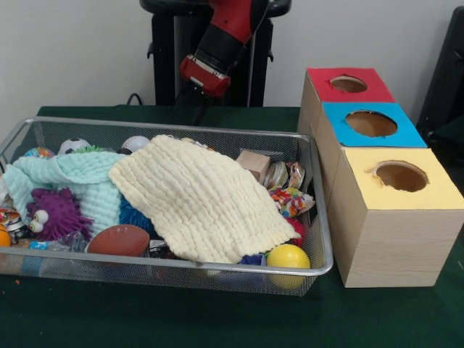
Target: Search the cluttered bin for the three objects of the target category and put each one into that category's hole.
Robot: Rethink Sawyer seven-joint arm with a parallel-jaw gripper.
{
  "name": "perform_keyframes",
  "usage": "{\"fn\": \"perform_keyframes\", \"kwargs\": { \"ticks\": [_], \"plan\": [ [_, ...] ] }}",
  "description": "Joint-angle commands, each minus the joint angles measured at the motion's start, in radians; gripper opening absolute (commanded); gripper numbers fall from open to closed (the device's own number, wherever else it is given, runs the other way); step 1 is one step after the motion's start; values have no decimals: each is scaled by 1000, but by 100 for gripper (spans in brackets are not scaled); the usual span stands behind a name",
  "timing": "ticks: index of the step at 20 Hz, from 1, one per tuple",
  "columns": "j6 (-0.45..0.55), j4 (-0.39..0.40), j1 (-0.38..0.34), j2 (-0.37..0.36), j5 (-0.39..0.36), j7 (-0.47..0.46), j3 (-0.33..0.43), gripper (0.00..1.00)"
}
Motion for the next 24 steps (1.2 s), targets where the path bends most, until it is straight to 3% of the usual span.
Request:
{"fn": "perform_keyframes", "kwargs": {
  "ticks": [1, 7, 13, 15, 20, 24],
  "plan": [
    [12, -51, 41, 61, 31, 99, 87, 100],
    [-226, -25, 144, 166, 159, 191, 68, 100],
    [-315, -18, 150, 210, 202, 204, 80, 100],
    [-289, -32, 114, 206, 155, 178, 89, 100],
    [-93, -129, -23, 162, -112, 58, 95, 100],
    [-36, -167, -55, 138, -209, 21, 78, 100]
  ]
}}
